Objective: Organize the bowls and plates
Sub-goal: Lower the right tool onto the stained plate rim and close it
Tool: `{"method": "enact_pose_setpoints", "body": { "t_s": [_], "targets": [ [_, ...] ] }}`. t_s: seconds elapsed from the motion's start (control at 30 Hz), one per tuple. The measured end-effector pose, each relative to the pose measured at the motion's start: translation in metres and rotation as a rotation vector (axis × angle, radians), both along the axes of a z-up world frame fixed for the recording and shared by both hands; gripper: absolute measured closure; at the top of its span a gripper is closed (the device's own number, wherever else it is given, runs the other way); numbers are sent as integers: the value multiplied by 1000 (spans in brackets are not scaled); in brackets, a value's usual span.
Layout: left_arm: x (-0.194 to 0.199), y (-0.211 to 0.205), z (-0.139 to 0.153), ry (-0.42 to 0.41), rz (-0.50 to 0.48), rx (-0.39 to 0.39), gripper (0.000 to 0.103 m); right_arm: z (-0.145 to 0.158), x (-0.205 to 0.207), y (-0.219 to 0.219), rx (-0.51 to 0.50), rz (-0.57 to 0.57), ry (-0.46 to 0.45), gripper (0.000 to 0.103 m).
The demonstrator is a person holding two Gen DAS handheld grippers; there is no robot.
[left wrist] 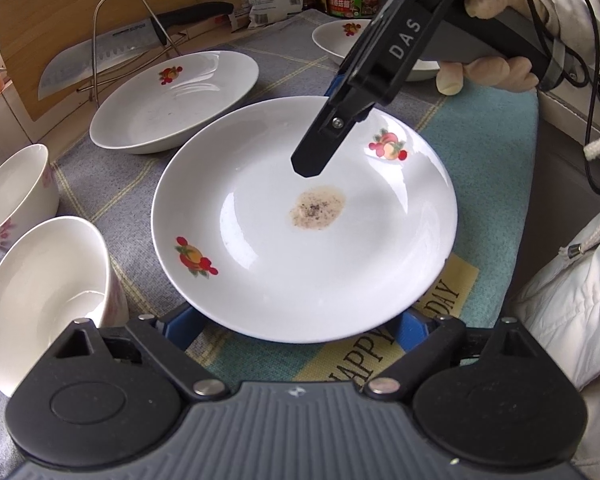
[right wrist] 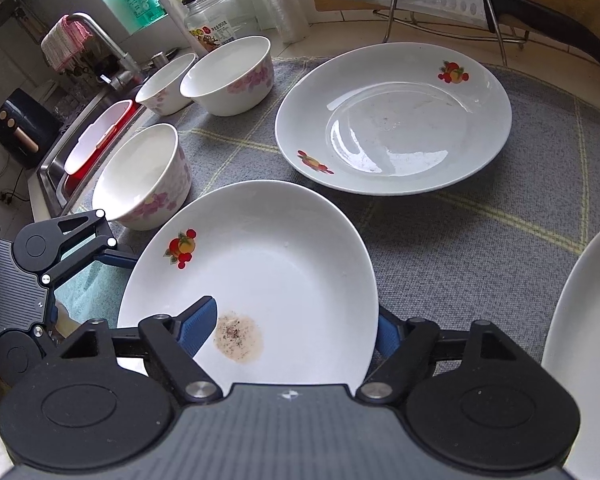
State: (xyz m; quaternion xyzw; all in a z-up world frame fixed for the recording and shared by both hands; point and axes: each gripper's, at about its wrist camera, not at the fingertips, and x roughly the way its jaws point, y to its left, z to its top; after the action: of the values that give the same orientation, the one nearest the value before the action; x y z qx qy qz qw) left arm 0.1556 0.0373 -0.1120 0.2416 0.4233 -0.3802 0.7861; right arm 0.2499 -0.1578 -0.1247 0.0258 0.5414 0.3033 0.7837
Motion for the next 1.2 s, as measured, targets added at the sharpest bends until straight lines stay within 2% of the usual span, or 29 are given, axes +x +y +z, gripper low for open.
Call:
{"method": "enact_pose_setpoints", "body": {
  "t_s": [0.23, 0.43, 1.2],
  "targets": [
    [0, -1, 0, -10, 6, -1, 10, 0, 4, -1, 4, -28, -11, 22],
    [-2, 0, -1, -13, 8, -9, 10, 2, 4, 1, -24, -30, -19, 27],
    [-5, -3, 5, -23, 7, -23, 12, 10, -10, 0, -74, -17, -49, 28]
  ]
}}
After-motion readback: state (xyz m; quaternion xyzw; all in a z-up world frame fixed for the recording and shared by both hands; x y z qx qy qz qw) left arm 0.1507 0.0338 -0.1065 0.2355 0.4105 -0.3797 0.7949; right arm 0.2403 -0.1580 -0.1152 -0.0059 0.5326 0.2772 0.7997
